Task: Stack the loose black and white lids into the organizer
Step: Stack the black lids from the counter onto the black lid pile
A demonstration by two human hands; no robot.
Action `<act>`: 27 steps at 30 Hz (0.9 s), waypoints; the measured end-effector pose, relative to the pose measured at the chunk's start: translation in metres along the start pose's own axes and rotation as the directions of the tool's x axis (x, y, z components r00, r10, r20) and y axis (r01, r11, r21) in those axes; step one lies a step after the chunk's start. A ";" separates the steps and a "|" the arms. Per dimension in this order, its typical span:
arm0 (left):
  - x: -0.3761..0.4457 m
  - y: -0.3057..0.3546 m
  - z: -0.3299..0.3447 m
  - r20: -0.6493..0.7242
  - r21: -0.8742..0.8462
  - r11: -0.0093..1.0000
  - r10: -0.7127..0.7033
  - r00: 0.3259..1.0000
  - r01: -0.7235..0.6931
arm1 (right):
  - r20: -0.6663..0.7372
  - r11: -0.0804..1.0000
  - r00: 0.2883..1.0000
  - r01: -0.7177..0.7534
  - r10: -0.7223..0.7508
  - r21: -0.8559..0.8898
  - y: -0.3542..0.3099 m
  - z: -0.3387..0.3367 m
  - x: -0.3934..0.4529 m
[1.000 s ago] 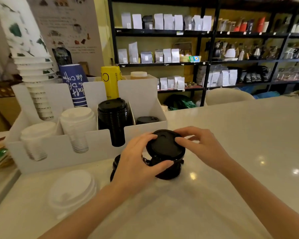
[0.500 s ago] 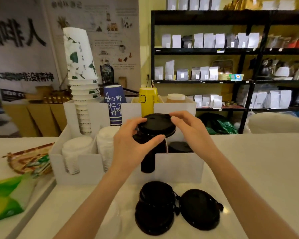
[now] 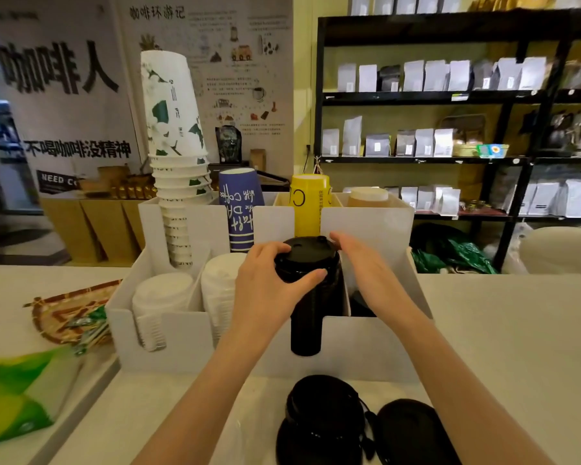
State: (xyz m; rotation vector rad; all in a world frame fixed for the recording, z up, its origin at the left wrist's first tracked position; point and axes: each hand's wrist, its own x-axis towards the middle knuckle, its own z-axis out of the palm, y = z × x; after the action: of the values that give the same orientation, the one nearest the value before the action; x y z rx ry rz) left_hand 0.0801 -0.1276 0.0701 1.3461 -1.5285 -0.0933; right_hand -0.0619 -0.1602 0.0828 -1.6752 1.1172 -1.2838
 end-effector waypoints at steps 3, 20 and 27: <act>0.000 0.000 -0.001 0.007 0.046 0.999 0.004 1.000 -0.004 | 0.036 0.998 0.999 0.015 -0.013 -0.056 0.007 0.001 -0.001; -0.003 0.004 -0.007 0.152 0.152 0.988 0.019 0.988 -0.042 | 0.062 0.994 0.996 0.067 -0.062 -0.085 0.006 -0.001 -0.016; -0.013 0.008 -0.019 0.192 0.104 0.991 0.064 0.979 -0.085 | -0.064 0.985 0.992 0.099 -0.109 -0.144 0.001 -0.012 -0.030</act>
State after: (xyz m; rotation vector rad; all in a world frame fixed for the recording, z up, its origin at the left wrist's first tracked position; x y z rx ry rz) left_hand 0.0860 -0.1046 0.0759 1.3979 -1.7647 -0.0914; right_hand -0.0775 -0.1327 0.0741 -1.8245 1.2010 -1.3674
